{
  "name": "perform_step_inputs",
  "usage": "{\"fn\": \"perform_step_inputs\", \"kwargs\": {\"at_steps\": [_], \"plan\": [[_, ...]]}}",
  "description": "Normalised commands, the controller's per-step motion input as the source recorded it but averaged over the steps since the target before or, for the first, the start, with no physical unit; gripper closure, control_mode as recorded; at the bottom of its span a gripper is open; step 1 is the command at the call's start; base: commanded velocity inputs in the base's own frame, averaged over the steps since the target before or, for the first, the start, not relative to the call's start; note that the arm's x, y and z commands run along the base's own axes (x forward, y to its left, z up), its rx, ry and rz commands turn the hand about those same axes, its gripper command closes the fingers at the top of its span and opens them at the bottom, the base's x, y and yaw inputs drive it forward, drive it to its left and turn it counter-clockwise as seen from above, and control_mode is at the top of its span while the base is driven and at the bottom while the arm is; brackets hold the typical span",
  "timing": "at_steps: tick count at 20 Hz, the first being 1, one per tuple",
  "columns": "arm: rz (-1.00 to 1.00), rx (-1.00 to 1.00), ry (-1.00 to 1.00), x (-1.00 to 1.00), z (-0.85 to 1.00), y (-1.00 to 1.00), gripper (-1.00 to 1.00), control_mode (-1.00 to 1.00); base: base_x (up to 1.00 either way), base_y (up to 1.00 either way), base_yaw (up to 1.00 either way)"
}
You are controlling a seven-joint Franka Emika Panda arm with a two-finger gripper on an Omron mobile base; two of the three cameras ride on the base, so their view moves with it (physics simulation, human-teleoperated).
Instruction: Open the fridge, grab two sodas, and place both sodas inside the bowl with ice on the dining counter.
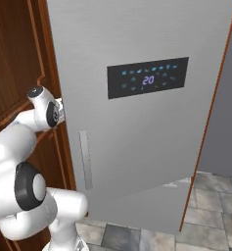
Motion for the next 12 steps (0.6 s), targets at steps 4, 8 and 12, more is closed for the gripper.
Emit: {"fn": "perform_step_inputs", "kwargs": {"at_steps": [4, 8, 12], "plan": [[-0.14, 0.0, 0.0, -0.31, 0.0, -0.49, -1.0, -1.0, 0.0, 0.0, 0.0], [-0.16, 0.0, 0.0, -0.59, 0.0, -0.48, -1.0, -1.0, 0.0, 0.0, 0.0], [-0.15, 0.0, 0.0, -0.71, 0.01, -0.48, -1.0, -1.0, 0.0, 0.0, 0.0]]}}
